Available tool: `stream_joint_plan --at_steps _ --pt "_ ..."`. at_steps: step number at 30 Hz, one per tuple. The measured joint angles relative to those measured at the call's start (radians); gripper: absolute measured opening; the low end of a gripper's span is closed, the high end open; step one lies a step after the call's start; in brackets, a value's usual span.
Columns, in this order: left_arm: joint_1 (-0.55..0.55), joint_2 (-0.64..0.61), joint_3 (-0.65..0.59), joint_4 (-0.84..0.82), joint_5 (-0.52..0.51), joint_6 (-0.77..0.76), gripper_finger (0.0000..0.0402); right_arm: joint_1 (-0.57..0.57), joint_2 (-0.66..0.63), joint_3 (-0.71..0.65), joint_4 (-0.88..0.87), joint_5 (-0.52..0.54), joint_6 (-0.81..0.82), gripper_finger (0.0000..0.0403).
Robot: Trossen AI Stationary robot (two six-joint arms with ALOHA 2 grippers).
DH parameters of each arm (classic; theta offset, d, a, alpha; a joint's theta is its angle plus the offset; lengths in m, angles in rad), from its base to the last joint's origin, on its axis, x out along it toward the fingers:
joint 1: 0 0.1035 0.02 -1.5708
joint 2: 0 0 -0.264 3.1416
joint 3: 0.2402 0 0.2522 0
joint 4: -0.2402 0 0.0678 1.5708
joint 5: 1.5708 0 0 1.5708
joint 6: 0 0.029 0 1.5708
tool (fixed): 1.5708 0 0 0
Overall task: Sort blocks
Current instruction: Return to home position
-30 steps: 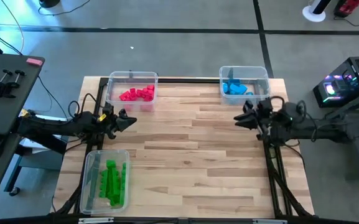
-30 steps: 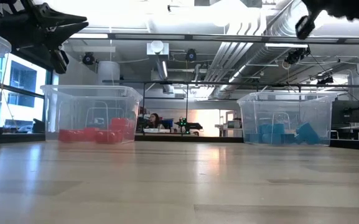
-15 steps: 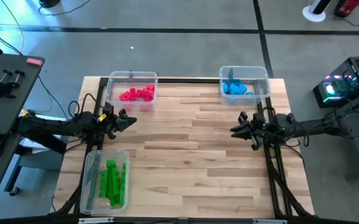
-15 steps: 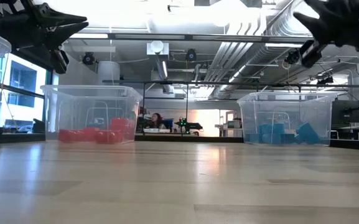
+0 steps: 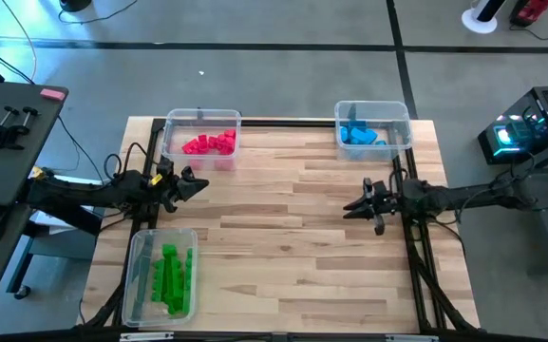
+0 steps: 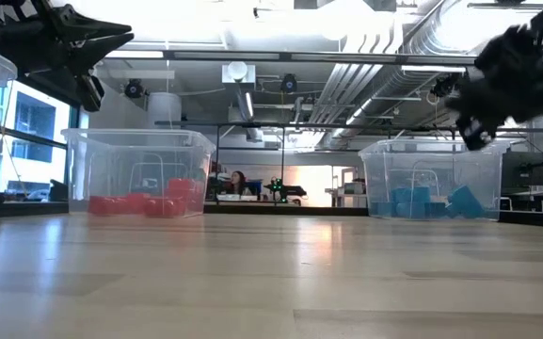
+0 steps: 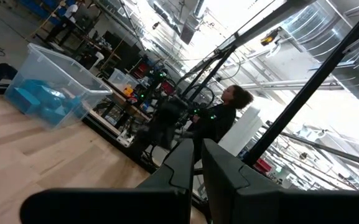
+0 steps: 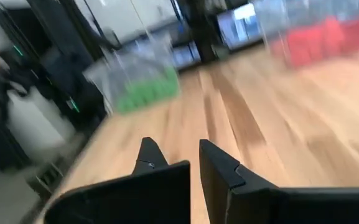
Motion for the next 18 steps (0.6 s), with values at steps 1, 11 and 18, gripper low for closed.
stream_joint_plan --at_steps 1,11,18 --pt "0.0 0.0 0.0 0.0 0.0 0.0 0.0019 0.0 0.001 0.0 -0.04 0.001 -0.006 0.0" --pt "0.0 0.001 0.0 0.0 0.0 0.0 0.0019 0.0 0.011 0.002 -0.236 0.015 -0.001 0.0" --pt "0.0 -0.013 0.0 -0.005 0.0 0.0 0.0019 0.0 -0.012 0.002 -0.237 0.015 -0.003 0.0"
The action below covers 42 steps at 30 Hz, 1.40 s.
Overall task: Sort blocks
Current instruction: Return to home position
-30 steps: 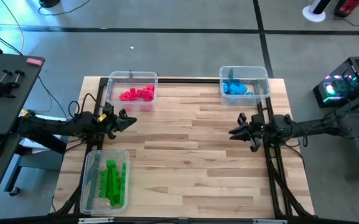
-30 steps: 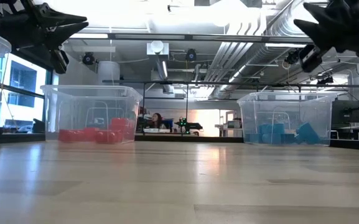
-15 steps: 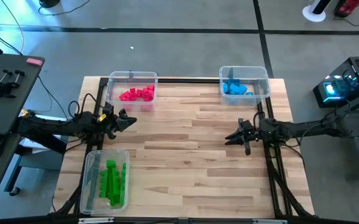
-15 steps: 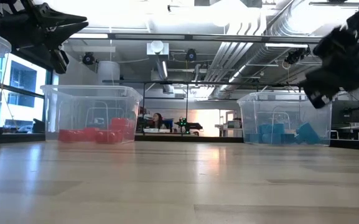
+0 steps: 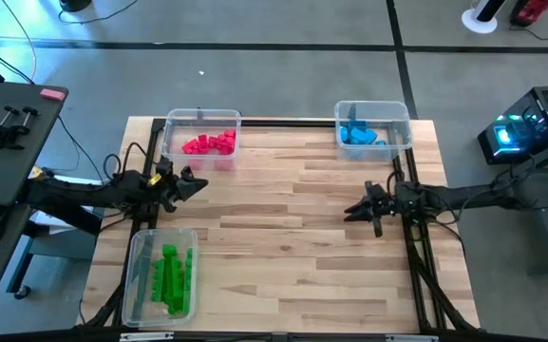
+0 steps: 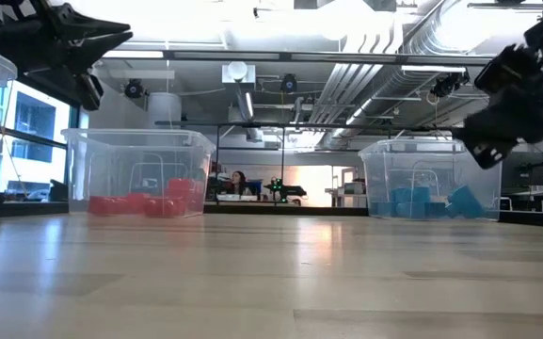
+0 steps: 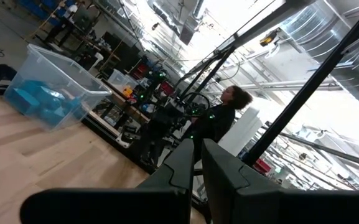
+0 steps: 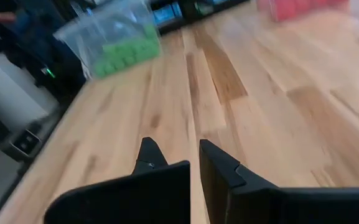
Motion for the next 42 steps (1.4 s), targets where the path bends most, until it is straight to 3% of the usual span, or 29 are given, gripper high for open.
stream_joint_plan --at_steps 5,10,17,37,42 --pt "0.0 -0.107 0.0 -0.073 0.0 0.0 0.0019 0.005 -0.126 0.0 0.0 0.0 0.0 0.0" --pt "0.001 -0.241 0.002 -0.262 0.0 -0.001 0.0019 0.014 -0.331 0.0 0.003 0.0 0.0 0.0" --pt "-0.002 -0.259 -0.005 -0.49 0.0 -0.002 0.0019 0.021 -0.333 -0.002 0.103 -0.002 0.0 0.0" --pt "-0.004 -0.259 -0.004 -0.489 0.024 0.0 0.0019 0.021 -0.319 -0.002 0.007 -0.001 -0.002 0.0" --pt "-0.004 -0.259 -0.004 -0.488 0.024 0.0 0.0019 0.021 -0.319 -0.002 0.007 -0.001 -0.151 0.0"
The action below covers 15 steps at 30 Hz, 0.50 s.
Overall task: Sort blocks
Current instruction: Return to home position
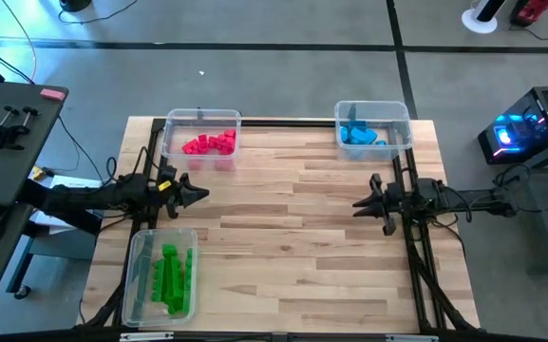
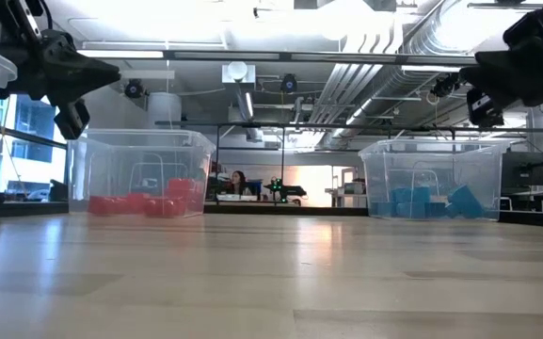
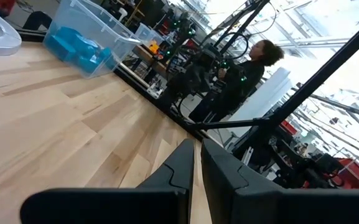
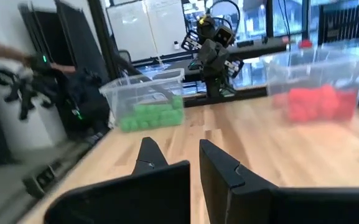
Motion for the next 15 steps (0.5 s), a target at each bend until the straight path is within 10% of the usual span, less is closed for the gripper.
stream_joint_plan --at_steps 15 --pt "0.0 0.004 0.0 0.0 0.0 0.0 0.0019 0.0 0.0 0.0 -0.001 0.0 -0.076 0.0"
